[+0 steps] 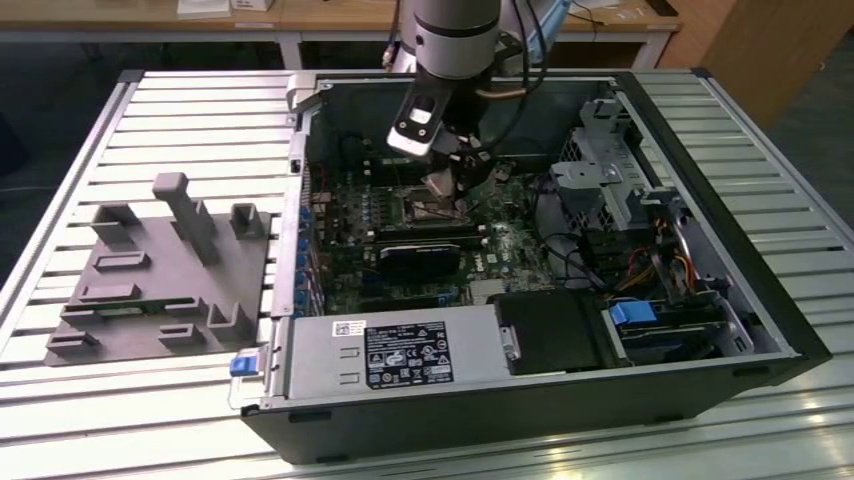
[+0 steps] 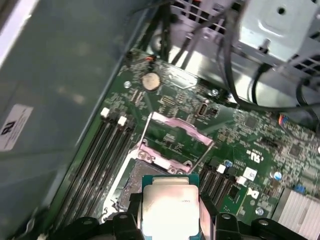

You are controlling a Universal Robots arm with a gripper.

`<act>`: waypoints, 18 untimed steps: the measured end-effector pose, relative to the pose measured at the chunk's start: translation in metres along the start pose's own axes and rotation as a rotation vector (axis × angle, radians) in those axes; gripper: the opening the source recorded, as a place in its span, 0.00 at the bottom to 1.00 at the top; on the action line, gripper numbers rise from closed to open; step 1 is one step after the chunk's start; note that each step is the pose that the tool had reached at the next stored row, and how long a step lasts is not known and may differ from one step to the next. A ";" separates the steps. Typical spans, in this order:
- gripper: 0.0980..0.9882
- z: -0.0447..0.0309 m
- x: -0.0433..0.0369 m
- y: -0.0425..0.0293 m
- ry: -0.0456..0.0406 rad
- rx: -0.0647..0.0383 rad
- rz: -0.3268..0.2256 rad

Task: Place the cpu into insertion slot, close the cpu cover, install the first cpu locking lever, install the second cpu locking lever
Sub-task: 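Place the cpu into insertion slot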

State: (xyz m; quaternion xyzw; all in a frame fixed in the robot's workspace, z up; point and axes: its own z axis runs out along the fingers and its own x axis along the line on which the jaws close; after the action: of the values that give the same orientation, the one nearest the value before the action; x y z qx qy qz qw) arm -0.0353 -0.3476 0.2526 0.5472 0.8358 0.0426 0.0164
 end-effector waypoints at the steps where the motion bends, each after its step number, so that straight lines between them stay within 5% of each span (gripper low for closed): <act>1: 0.49 0.0006 0.0000 -0.0001 -0.0016 0.000 0.018; 18: 0.49 0.0107 -0.0001 -0.0011 -0.0282 -0.006 0.316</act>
State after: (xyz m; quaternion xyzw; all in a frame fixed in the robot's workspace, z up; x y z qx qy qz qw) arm -0.0355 -0.3476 0.2418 0.6723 0.7389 0.0395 0.0229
